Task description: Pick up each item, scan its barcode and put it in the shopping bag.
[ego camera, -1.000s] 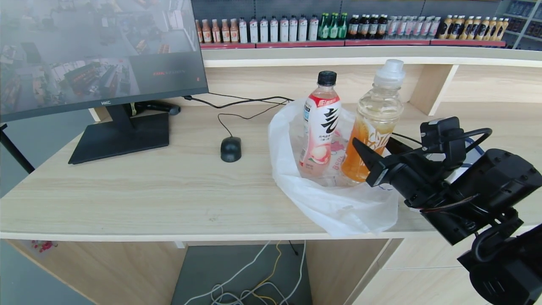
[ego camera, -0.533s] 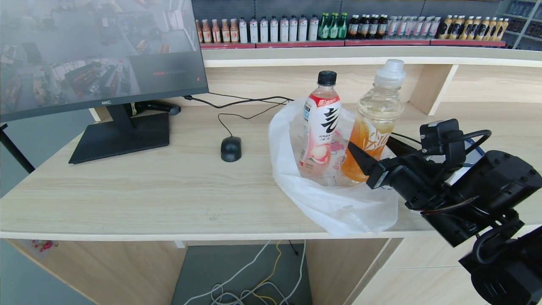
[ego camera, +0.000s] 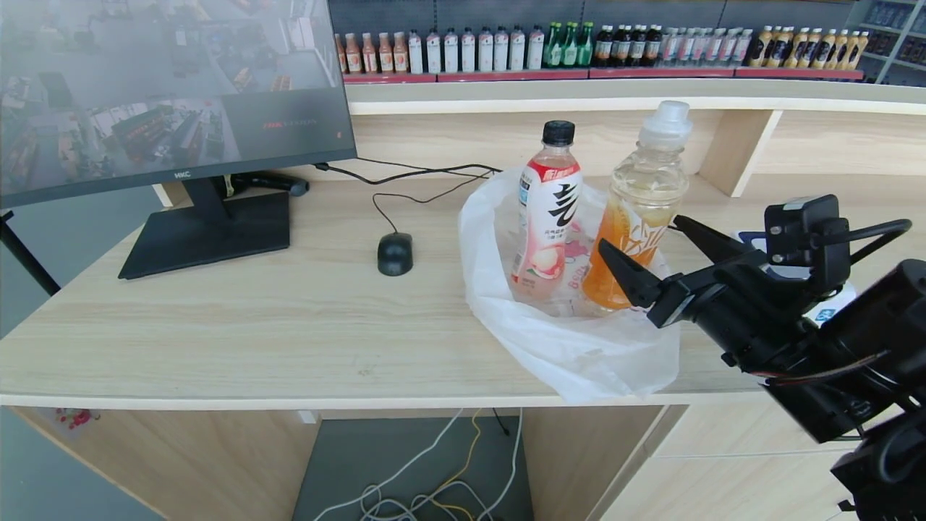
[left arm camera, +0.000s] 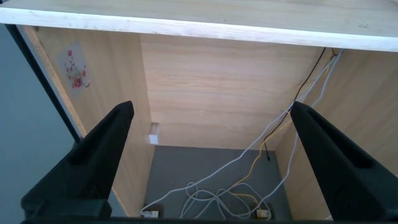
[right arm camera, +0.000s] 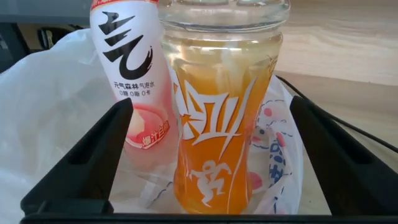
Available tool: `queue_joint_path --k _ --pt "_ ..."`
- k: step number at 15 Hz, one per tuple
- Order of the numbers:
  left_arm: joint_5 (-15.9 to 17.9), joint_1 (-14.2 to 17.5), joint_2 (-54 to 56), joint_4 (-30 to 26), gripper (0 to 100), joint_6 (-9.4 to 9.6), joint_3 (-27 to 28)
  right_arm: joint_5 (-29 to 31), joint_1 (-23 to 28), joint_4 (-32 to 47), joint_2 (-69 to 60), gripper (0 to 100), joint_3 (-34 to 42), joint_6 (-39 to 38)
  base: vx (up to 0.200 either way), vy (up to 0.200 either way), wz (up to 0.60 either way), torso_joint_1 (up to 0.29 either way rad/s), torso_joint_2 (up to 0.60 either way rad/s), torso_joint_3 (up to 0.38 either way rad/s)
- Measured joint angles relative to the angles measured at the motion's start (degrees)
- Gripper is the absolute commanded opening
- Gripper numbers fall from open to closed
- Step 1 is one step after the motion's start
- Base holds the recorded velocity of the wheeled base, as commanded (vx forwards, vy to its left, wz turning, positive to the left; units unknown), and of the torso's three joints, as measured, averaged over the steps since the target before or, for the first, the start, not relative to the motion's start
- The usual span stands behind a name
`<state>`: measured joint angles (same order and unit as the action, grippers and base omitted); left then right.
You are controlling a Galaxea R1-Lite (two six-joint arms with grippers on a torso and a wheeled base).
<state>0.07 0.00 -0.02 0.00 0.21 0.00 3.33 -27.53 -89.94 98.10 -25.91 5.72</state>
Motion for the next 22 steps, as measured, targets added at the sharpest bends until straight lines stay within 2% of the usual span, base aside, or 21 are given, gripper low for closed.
queue_joint_path --k 3,11,22 --pt "0.0 0.0 0.0 0.0 100 0.01 0.0 0.0 -0.9 0.0 -1.8 100 0.5 0.0 -0.200 0.000 0.00 0.010 0.01 0.001" --pt "0.0 0.0 0.0 0.0 100 0.01 0.0 0.0 -2.5 0.0 -3.3 100 0.3 0.0 0.000 0.000 0.00 0.000 0.00 0.000" --pt "-0.1 0.0 0.0 0.0 100 -0.10 0.0 0.0 -2.6 0.0 -4.8 100 1.8 0.0 0.000 -0.200 0.00 0.004 0.00 0.003"
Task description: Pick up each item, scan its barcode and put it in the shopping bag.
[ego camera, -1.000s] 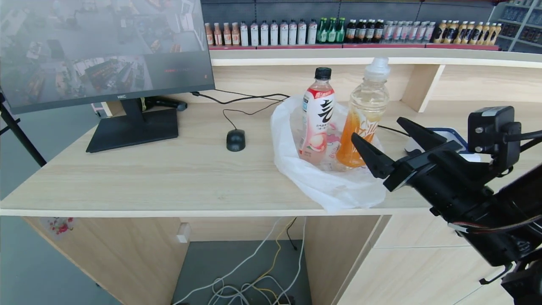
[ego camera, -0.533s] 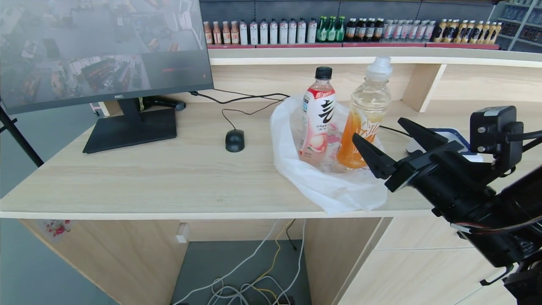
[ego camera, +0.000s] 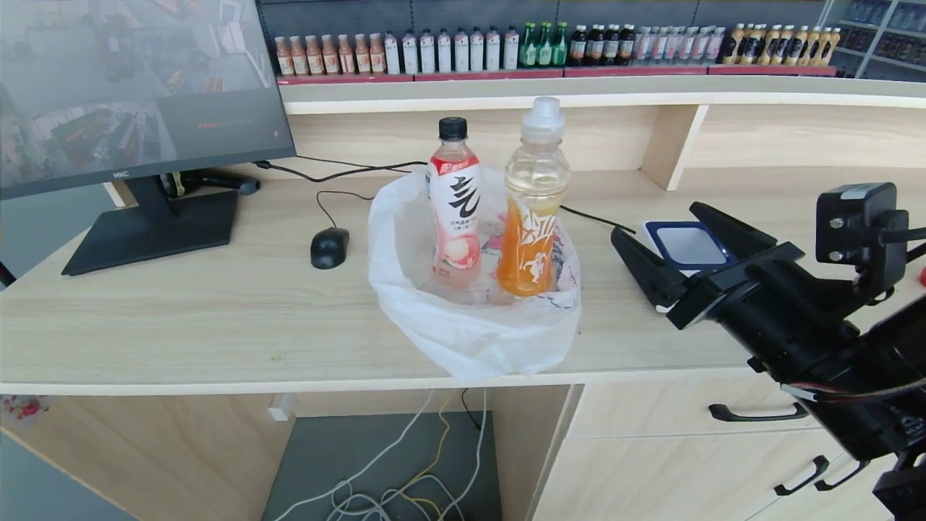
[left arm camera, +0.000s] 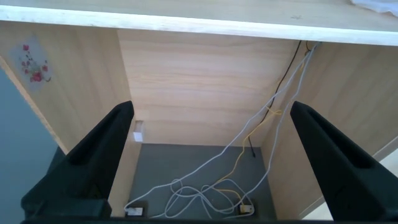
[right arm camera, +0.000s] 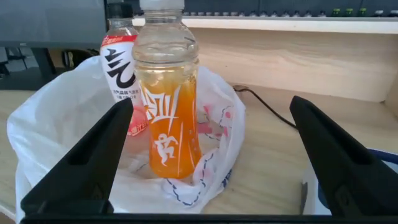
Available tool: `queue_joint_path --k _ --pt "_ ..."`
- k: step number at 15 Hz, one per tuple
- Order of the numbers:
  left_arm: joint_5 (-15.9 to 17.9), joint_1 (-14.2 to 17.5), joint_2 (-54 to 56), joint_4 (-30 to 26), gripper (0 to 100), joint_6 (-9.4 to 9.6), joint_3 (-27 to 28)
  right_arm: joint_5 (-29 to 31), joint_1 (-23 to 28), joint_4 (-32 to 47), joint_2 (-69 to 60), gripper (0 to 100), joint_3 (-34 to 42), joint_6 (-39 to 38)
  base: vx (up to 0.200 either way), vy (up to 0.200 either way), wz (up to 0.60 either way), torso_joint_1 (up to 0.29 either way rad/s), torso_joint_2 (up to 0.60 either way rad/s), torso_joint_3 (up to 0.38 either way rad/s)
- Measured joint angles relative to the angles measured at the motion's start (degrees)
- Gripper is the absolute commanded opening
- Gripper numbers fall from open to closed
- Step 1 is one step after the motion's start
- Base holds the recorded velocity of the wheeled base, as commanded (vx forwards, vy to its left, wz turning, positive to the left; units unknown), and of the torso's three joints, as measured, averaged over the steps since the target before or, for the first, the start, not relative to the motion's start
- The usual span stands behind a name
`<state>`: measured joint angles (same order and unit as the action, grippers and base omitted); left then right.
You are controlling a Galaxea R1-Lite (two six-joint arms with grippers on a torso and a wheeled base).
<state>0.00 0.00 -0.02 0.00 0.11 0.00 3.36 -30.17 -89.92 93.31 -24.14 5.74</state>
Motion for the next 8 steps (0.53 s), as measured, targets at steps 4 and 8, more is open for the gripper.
queue_joint_path --k 4,8 --pt "0.0 0.0 0.0 0.0 100 -0.04 0.0 0.0 -0.4 -0.1 -0.7 100 0.5 0.0 0.000 -0.200 0.00 0.000 0.00 0.005" --pt "0.0 0.0 0.0 0.0 100 -0.16 0.0 0.0 -0.6 0.0 -1.7 100 1.5 0.0 0.000 -0.200 0.00 0.000 0.00 0.000"
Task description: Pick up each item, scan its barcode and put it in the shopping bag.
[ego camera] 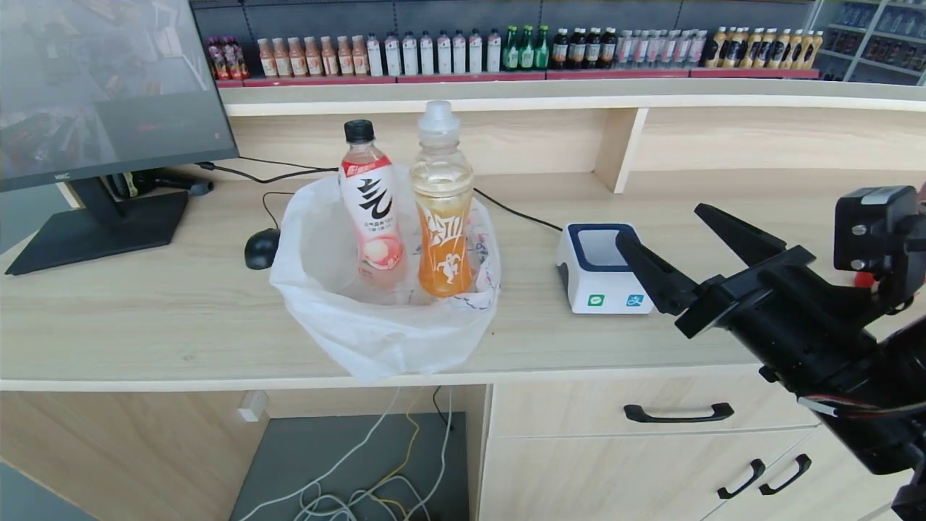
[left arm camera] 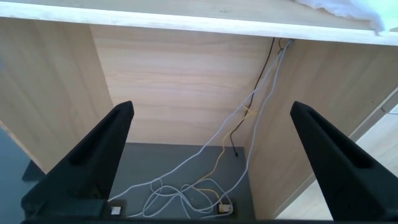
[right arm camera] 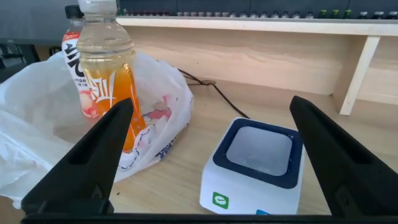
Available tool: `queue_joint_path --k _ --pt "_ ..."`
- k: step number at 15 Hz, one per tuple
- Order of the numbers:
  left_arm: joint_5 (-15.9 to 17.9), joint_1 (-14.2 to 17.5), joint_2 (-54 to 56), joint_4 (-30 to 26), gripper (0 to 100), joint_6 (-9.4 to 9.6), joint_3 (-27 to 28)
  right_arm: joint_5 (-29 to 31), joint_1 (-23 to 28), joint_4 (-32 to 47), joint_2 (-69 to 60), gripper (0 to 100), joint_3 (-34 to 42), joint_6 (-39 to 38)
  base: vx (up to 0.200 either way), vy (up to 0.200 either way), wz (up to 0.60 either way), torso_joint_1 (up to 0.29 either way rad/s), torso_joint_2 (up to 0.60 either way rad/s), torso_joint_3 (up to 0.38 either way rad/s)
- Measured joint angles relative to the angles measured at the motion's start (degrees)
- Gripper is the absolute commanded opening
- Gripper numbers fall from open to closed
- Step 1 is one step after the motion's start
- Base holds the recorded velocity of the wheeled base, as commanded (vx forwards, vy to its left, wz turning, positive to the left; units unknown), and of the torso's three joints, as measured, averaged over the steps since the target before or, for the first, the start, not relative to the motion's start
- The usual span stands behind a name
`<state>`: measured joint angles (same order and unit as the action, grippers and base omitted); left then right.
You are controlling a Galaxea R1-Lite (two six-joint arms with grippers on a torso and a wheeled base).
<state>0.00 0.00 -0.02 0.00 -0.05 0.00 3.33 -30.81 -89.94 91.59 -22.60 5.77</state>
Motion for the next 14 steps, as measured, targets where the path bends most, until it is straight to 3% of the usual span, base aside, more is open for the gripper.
queue_joint_path --k 14 --pt "0.0 0.0 0.0 0.0 100 0.00 0.0 0.0 -5.4 0.0 -6.8 100 3.2 0.2 0.000 -0.200 0.00 0.001 0.00 0.002"
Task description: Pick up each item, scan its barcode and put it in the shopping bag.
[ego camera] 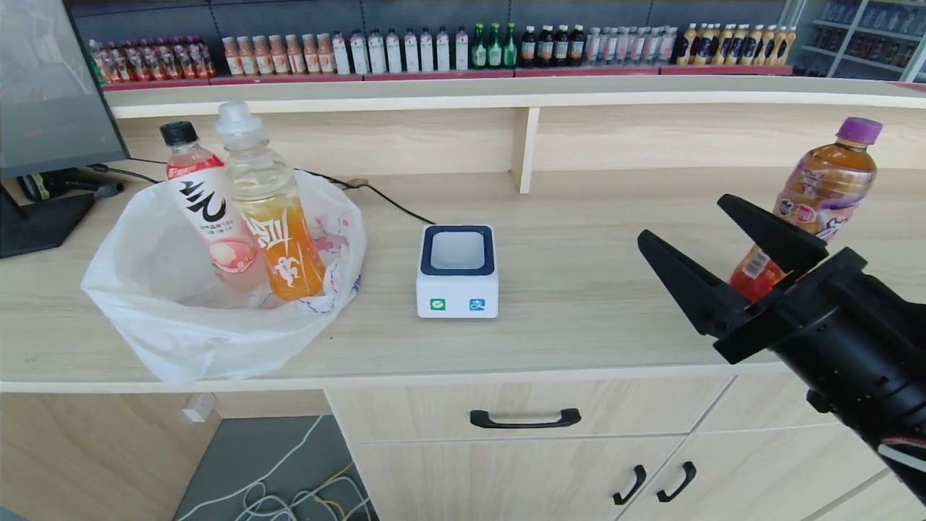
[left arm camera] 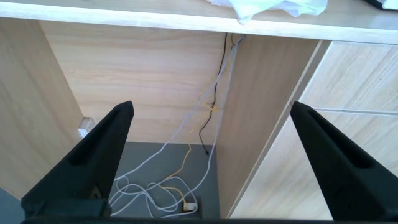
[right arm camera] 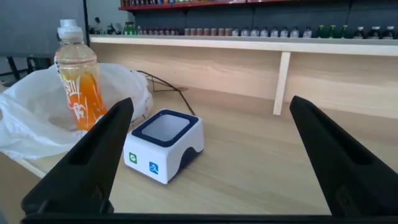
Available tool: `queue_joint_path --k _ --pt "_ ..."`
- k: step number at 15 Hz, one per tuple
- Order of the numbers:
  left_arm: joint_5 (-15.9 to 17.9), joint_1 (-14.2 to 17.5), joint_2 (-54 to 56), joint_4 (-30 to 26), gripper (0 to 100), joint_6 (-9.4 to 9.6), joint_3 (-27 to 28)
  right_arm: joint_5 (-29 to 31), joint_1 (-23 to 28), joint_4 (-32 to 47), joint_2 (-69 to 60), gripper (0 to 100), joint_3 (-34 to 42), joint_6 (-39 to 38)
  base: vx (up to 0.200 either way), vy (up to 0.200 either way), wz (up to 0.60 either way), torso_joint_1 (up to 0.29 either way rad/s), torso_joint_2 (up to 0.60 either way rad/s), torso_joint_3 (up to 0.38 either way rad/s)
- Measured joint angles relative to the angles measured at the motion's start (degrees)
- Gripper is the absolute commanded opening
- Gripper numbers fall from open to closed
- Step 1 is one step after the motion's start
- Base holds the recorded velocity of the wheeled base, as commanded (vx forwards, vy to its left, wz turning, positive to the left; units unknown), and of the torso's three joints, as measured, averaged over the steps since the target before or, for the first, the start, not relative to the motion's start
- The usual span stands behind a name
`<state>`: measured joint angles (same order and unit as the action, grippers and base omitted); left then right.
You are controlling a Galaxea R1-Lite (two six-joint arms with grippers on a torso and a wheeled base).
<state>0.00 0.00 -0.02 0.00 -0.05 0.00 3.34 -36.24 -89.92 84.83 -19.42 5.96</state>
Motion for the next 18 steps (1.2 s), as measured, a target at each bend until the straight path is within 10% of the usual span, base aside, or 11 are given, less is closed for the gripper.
queue_joint_path --k 7,18 --pt "0.0 0.0 0.0 0.0 100 0.05 0.0 0.0 -1.6 0.0 -5.2 100 3.8 0.0 0.000 -0.200 0.00 0.003 0.00 0.003" --pt "0.0 0.0 0.0 0.0 100 0.15 0.0 0.1 -2.6 0.0 -7.7 100 10.9 -3.0 0.000 0.000 0.00 0.000 0.00 0.000"
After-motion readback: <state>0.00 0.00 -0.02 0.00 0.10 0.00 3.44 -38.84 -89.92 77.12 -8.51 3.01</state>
